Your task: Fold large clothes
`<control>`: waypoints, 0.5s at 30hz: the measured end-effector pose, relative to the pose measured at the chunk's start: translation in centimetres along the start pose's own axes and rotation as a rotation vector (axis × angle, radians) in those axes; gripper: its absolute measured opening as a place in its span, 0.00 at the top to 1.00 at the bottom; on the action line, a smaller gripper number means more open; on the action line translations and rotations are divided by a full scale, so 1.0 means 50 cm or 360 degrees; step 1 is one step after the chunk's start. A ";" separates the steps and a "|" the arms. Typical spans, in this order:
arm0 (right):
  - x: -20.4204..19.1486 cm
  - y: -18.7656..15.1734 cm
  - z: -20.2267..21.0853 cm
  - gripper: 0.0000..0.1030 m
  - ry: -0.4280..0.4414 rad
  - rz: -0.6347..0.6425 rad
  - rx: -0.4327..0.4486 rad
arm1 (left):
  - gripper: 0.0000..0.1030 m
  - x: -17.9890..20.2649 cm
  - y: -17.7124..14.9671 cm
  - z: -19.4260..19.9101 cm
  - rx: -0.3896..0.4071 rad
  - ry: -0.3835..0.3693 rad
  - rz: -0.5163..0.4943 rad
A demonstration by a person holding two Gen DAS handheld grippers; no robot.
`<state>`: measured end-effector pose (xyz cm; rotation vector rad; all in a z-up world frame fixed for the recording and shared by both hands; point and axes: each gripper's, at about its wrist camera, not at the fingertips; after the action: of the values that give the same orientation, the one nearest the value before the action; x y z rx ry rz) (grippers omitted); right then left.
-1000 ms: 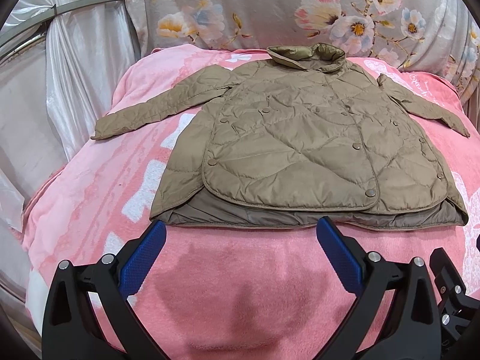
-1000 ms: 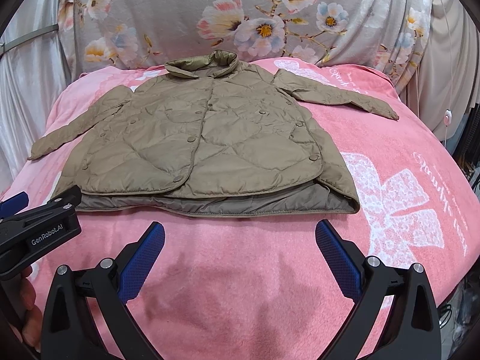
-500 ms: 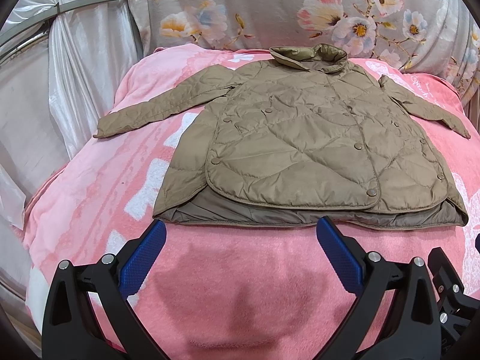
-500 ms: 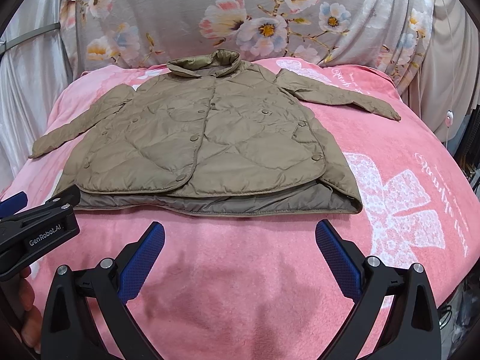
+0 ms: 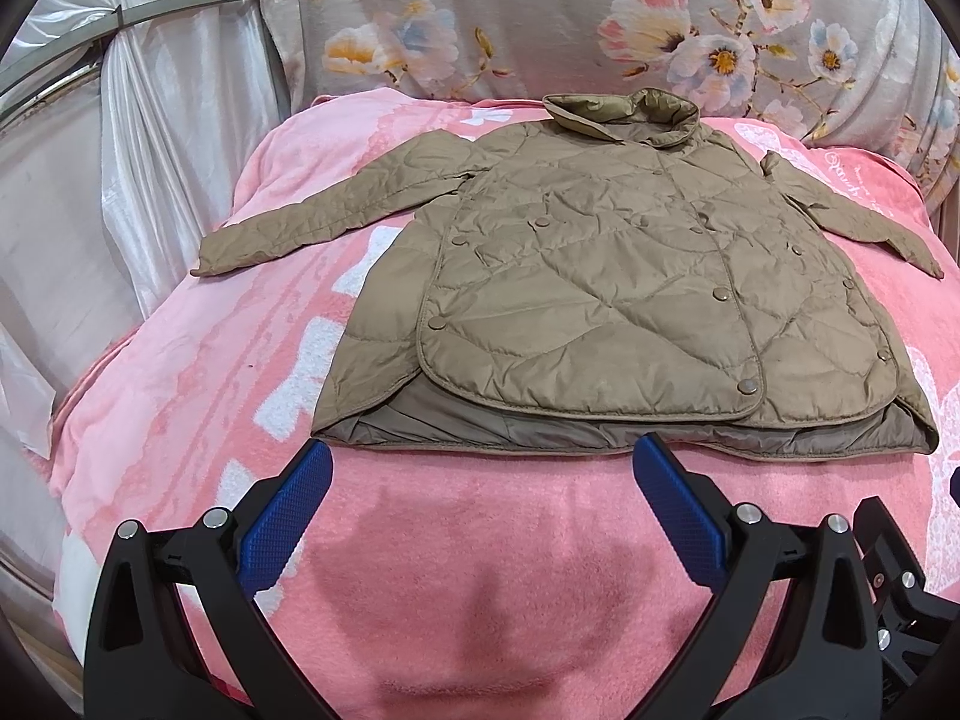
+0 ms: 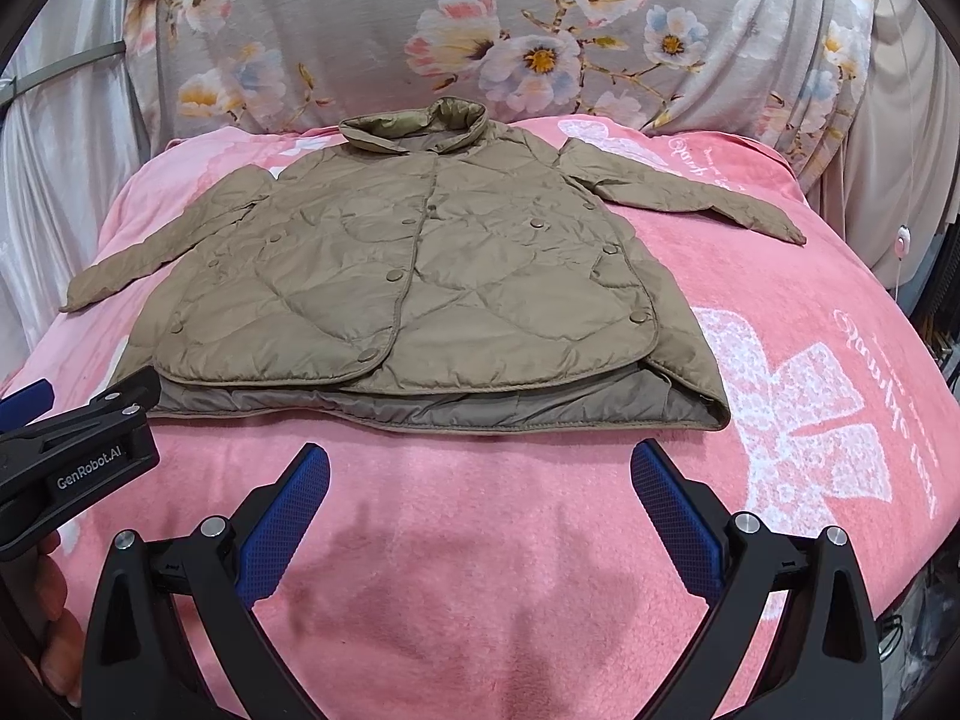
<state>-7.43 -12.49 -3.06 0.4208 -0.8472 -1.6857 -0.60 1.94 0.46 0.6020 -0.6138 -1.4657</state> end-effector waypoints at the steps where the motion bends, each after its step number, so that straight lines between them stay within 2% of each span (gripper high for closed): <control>1: -0.001 0.000 -0.001 0.05 0.0001 0.0003 -0.0001 | 0.05 0.001 0.000 -0.002 -0.0001 -0.0002 0.0002; 15: -0.003 0.000 -0.003 0.05 0.0005 0.0000 -0.0002 | 0.05 -0.019 0.005 0.003 -0.0007 0.0001 0.0007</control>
<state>-7.28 -12.38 -3.19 0.4225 -0.8437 -1.6852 -0.52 2.88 0.71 0.5972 -0.6110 -1.4620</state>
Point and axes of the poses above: each gripper's, at about its wrist camera, not at the fingertips, and z roughly against the way its jaws point, x to its right, y to its top, and after that the axes turned 11 degrees about z, right-handed
